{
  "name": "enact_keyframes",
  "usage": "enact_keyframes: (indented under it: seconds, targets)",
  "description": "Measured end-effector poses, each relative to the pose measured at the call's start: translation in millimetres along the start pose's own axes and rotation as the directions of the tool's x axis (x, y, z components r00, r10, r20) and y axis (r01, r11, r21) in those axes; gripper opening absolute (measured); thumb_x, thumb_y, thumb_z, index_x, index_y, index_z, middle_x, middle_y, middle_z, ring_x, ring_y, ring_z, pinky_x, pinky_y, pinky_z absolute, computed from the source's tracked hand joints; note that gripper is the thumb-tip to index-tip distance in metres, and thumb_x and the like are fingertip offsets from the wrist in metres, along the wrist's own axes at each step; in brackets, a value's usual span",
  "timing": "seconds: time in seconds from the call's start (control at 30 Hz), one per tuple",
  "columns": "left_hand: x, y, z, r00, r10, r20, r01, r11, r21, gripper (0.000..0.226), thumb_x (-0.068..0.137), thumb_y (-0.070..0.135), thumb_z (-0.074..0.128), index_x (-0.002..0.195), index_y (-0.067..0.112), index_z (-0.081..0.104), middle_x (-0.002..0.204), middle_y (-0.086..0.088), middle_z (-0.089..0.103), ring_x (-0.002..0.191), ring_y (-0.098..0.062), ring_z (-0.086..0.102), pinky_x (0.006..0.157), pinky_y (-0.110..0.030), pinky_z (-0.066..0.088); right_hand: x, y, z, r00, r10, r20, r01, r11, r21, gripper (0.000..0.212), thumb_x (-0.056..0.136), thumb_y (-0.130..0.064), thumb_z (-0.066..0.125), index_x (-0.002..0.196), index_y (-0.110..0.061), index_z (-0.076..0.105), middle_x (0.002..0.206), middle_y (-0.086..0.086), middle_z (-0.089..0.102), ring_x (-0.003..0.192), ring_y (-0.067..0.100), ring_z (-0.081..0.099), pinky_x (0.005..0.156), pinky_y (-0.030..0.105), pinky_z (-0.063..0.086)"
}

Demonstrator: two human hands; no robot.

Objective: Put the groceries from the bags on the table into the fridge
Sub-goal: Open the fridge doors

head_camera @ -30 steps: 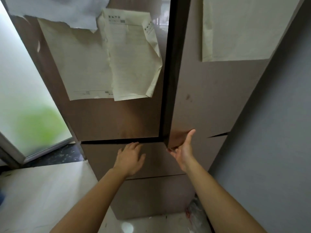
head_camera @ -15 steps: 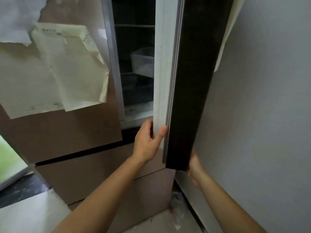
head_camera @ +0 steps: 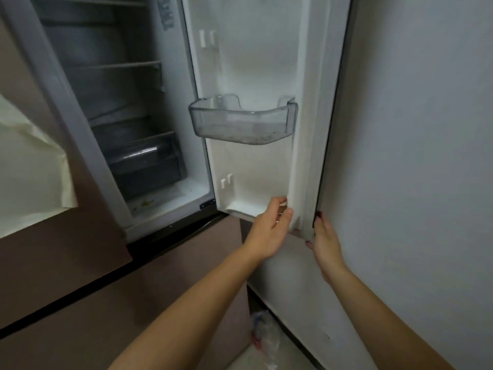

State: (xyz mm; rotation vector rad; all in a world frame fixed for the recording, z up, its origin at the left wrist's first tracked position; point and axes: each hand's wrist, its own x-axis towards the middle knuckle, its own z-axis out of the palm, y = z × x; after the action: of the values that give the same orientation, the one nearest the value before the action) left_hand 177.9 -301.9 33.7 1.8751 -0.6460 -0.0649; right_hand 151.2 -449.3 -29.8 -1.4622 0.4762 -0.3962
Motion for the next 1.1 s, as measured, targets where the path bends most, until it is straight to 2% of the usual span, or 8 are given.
enact_keyframes:
  seconds: [0.13, 0.37, 0.53, 0.63, 0.73, 0.87, 0.97, 1.1]
  targets:
    - [22.2, -1.8, 14.0, 0.992, -0.054, 0.118, 0.053, 0.999, 0.011, 0.052, 0.105, 0.035, 0.041, 0.154, 0.025, 0.029, 0.155, 0.008, 0.039, 0.135, 0.002, 0.037, 0.114, -0.021, 0.027, 12.1, -2.0, -1.6, 0.996, -0.087, 0.001, 0.086, 0.993, -0.081, 0.049, 0.108, -0.033, 0.037, 0.156, -0.024, 0.032, 0.148, -0.007, 0.044, 0.138, 0.019, 0.045, 0.113, 0.049, 0.040]
    - [15.5, -4.0, -2.7, 0.994, -0.034, 0.108, 0.017, 0.987, 0.160, 0.047, 0.105, 0.041, 0.039, 0.147, 0.022, 0.045, 0.152, 0.006, 0.045, 0.140, -0.006, 0.037, 0.118, -0.025, 0.026, 35.0, 16.8, 11.6, 0.990, -0.098, -0.102, 0.080, 0.983, -0.166, 0.061, 0.099, -0.031, 0.052, 0.155, -0.020, 0.032, 0.155, 0.003, 0.043, 0.140, 0.023, 0.043, 0.117, 0.043, 0.033]
    - [-27.0, -39.4, -62.2, 0.984, -0.102, -0.144, 0.129, 0.972, 0.198, 0.037, 0.106, 0.038, 0.039, 0.123, 0.016, 0.063, 0.122, -0.001, 0.064, 0.113, -0.012, 0.056, 0.099, -0.028, 0.042, 16.6, 54.6, 65.4, 0.922, 0.316, -0.223, -0.331, 0.943, -0.031, 0.039, 0.083, -0.032, 0.062, 0.112, -0.006, 0.060, 0.114, 0.021, 0.060, 0.091, 0.034, 0.062, 0.084, 0.040, 0.048]
    - [-66.2, -65.8, -110.4, 0.890, -0.321, -0.323, 0.350, 0.936, 0.033, 0.041, 0.105, 0.045, 0.033, 0.121, 0.019, 0.061, 0.120, 0.003, 0.062, 0.113, -0.014, 0.056, 0.099, -0.029, 0.041, -8.1, 67.6, 122.7, 0.917, 0.393, 0.063, -0.389, 0.919, -0.065, 0.022, 0.100, -0.030, 0.050, 0.101, -0.012, 0.062, 0.096, 0.014, 0.066, 0.081, 0.028, 0.062, 0.071, 0.037, 0.052]
    - [-105.0, -89.9, -156.8, 0.628, -0.607, -0.487, 0.499, 0.794, -0.347, 0.067, 0.101, 0.060, 0.022, 0.131, 0.012, 0.056, 0.125, -0.002, 0.061, 0.117, -0.019, 0.054, 0.103, -0.036, 0.039, -30.4, 57.5, 179.7, 0.936, 0.224, 0.272, -0.162, 0.959, -0.232, 0.019, 0.100, -0.031, 0.050, 0.094, -0.020, 0.064, 0.100, 0.012, 0.069, 0.096, 0.031, 0.065, 0.091, 0.050, 0.054]
    - [-150.1, -107.9, -204.5, 0.356, -0.808, -0.469, 0.133, 0.541, -0.830, 0.086, 0.092, 0.074, 0.024, 0.141, 0.006, 0.041, 0.122, -0.012, 0.058, 0.118, -0.028, 0.055, 0.086, -0.045, 0.048, -62.0, 4.1, 250.7, 0.826, 0.030, 0.562, 0.058, 0.989, -0.138, 0.015, 0.104, -0.026, 0.050, 0.102, -0.021, 0.064, 0.095, 0.001, 0.067, 0.095, 0.022, 0.065, 0.086, 0.037, 0.051]
    - [-173.9, -108.9, -229.3, 0.320, -0.839, -0.439, -0.111, 0.427, -0.897, 0.103, 0.084, 0.082, 0.031, 0.154, 0.008, 0.021, 0.148, -0.018, 0.043, 0.134, -0.032, 0.046, 0.095, -0.052, 0.046, -78.6, -25.3, 295.5, 0.750, -0.106, 0.652, 0.186, 0.981, -0.055, 0.014, 0.103, -0.036, 0.051, 0.104, -0.030, 0.063, 0.107, -0.004, 0.067, 0.107, 0.017, 0.063, 0.098, 0.040, 0.052]
    - [-184.9, -107.8, -246.0, 0.335, -0.844, -0.419, -0.227, 0.359, -0.905, 0.113, 0.080, 0.085, 0.039, 0.156, 0.007, 0.009, 0.154, -0.022, 0.034, 0.137, -0.035, 0.043, 0.101, -0.054, 0.045, -102.4, -61.4, 333.0, 0.610, -0.176, 0.773, 0.285, 0.959, -0.006, 0.047, 0.103, -0.043, 0.048, 0.145, -0.022, 0.049, 0.131, -0.012, 0.055, 0.123, 0.005, 0.052, 0.090, 0.004, 0.039]
